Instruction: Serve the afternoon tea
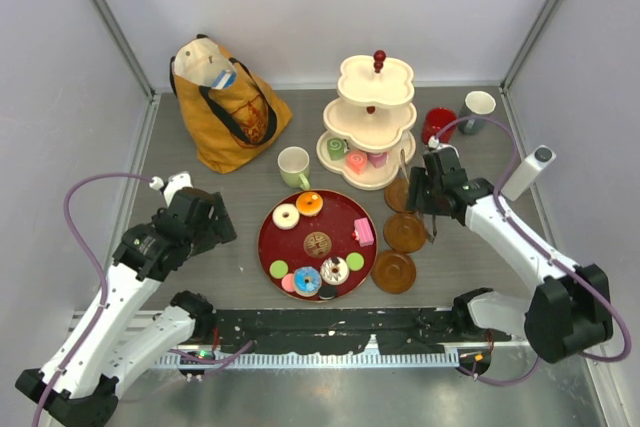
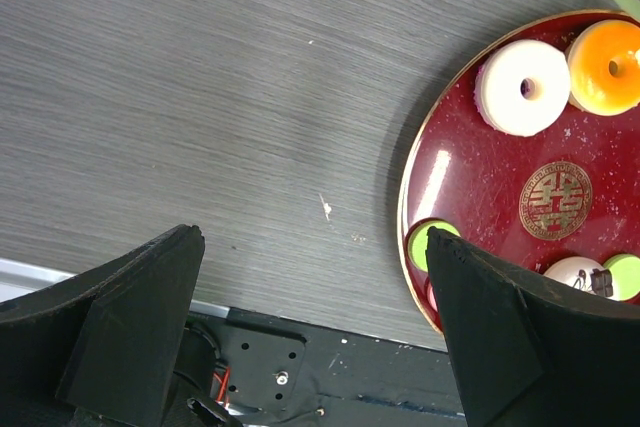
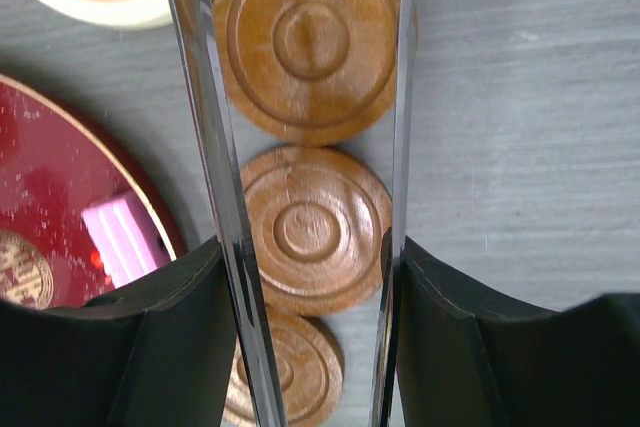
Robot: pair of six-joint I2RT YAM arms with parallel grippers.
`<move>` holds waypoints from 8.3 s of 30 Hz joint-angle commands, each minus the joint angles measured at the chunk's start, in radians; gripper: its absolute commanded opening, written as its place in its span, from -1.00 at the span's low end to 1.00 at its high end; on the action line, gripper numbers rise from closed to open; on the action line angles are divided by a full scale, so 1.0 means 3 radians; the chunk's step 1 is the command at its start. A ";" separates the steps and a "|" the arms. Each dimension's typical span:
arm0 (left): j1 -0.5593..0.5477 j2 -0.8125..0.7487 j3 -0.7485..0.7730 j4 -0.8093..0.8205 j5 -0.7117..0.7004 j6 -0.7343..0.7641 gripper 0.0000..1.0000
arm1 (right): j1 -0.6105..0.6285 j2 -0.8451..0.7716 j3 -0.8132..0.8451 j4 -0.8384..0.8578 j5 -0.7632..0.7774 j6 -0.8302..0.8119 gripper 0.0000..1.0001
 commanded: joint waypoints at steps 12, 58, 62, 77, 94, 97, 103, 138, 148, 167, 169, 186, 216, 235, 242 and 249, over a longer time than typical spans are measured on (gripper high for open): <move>0.0013 0.0038 0.0009 0.0048 -0.0033 0.0015 0.99 | 0.0023 -0.1304 -0.0350 -0.0590 -0.0639 -0.0001 0.18; 0.0018 0.0140 0.0004 0.0084 0.0033 0.0061 0.99 | 0.2697 -0.0737 0.0182 -0.1071 -0.0628 0.0035 0.21; 0.0013 0.0166 0.0004 0.0084 0.0038 0.0066 0.99 | 0.2963 -0.0461 0.0279 -0.0999 -0.0613 -0.0088 0.22; 0.0018 0.0181 0.0004 0.0089 0.0044 0.0066 0.99 | 0.3316 0.0296 0.0688 -0.1045 -0.0455 -0.0385 0.34; 0.0012 0.0186 -0.0001 0.0089 0.0049 0.0066 0.99 | 0.3336 0.0628 0.0755 -0.1204 -0.0229 -0.0426 0.38; 0.0013 0.0181 -0.0001 0.0084 0.0049 0.0066 0.99 | 0.3336 0.0644 0.0790 -0.1178 -0.0357 -0.0461 0.38; 0.0012 0.0186 0.0004 0.0089 0.0049 0.0071 0.99 | 0.3336 0.0634 0.0831 -0.1239 -0.0542 -0.0513 0.38; 0.0023 0.0186 -0.0001 0.0089 0.0059 0.0071 0.99 | 0.1824 -0.0052 0.1485 -0.0964 0.0471 -0.0379 -0.15; 0.0012 0.0161 -0.0006 0.0094 0.0059 0.0071 0.99 | 0.1378 0.0475 0.2191 -0.0840 0.0430 -0.0564 -0.15; 0.0012 0.0120 -0.0011 0.0094 0.0079 0.0081 0.99 | 0.1215 0.1543 0.3040 -0.1024 0.0562 -0.0830 -0.15; 0.0012 0.0115 -0.0011 0.0099 0.0079 0.0081 0.99 | 0.1189 0.1630 0.3127 -0.1106 0.0654 -0.0855 -0.14; 0.0018 0.0115 -0.0011 0.0104 0.0079 0.0087 0.99 | 0.1112 0.1820 0.3173 -0.1250 0.0982 -0.0774 0.11; 0.0012 0.0161 -0.0006 0.0094 0.0074 0.0087 0.99 | 0.1489 0.0818 0.2427 -0.0810 0.0241 -0.0912 0.28; 0.0012 0.0115 -0.0016 0.0104 0.0084 0.0081 0.99 | 0.2324 0.0613 0.0913 -0.0687 0.0327 -0.0467 0.29; 0.0013 0.0120 -0.0017 0.0099 0.0079 0.0081 0.99 | 0.2324 0.1078 0.1041 -0.0554 0.0338 -0.0564 0.31; 0.0018 0.0125 -0.0017 0.0104 0.0084 0.0087 0.99 | 0.2278 0.1375 0.1189 -0.0467 0.0394 -0.0600 0.32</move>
